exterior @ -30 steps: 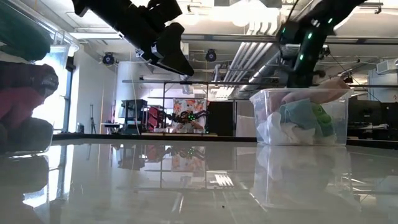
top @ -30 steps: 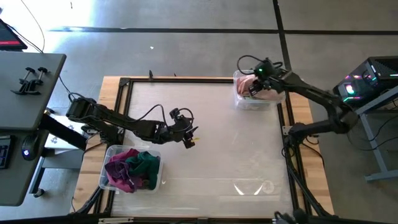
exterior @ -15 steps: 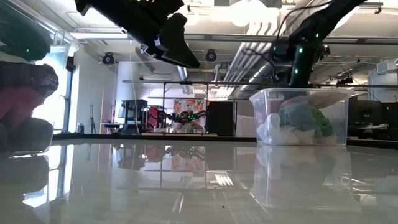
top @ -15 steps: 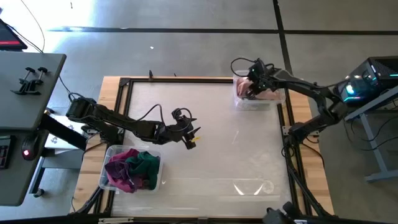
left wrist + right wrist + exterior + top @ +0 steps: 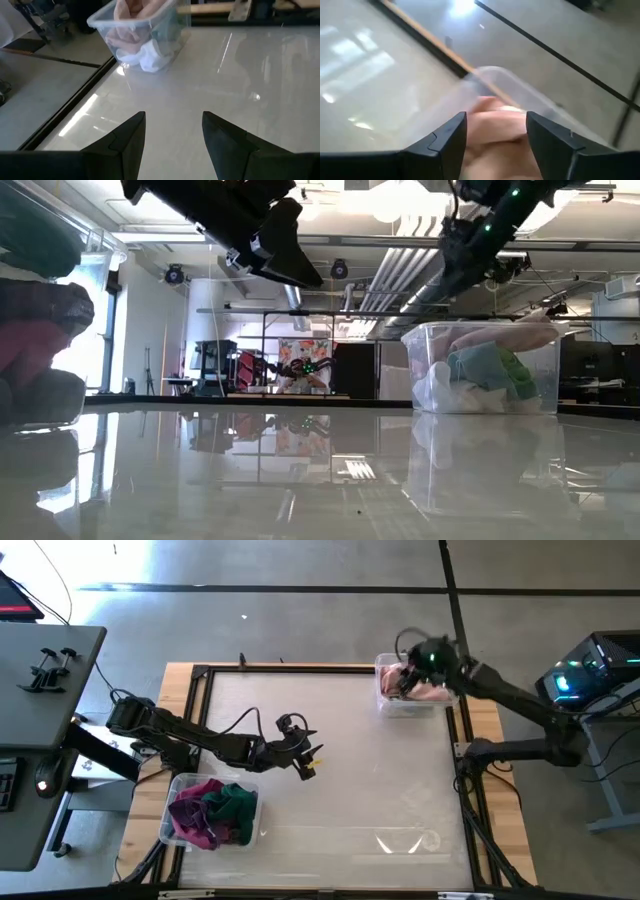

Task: Sort towels by color in basket
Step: Move the bottom transparent bin to the top left of the table

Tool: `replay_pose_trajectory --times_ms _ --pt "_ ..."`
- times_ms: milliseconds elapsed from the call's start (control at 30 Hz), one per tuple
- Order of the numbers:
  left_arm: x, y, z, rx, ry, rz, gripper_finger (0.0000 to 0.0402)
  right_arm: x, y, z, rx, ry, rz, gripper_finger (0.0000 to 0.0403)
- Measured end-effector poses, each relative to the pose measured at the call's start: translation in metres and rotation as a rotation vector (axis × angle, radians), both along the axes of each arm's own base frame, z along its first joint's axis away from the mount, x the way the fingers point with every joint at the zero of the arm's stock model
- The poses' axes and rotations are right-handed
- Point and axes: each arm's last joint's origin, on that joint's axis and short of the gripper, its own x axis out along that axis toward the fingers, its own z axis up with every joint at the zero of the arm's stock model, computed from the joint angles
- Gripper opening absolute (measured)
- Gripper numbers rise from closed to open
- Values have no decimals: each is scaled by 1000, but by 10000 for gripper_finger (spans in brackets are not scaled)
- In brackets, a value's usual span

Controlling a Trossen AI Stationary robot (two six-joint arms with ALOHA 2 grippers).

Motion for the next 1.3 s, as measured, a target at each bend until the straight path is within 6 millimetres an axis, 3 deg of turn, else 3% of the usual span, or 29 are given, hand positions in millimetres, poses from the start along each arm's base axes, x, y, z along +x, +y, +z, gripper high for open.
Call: replay_pose_trajectory --times_ms 200,333,467,567,867,1300 --pt "3 -9 5 26 -52 -56 184 23 55 -44 3 -12 139 199" --pt "5 -18 7 54 -58 -139 184 23 81 -79 -9 29 80 199" --pt "5 -21 8 75 -61 -158 184 20 98 -94 -38 43 42 199" --pt "6 -20 8 73 -67 -155 184 21 111 -100 -8 68 129 199" --pt "6 -22 12 85 -95 -167 184 24 134 -97 -62 77 257 199" --pt "7 -22 13 82 -114 -167 184 8 112 -79 -183 90 183 199"
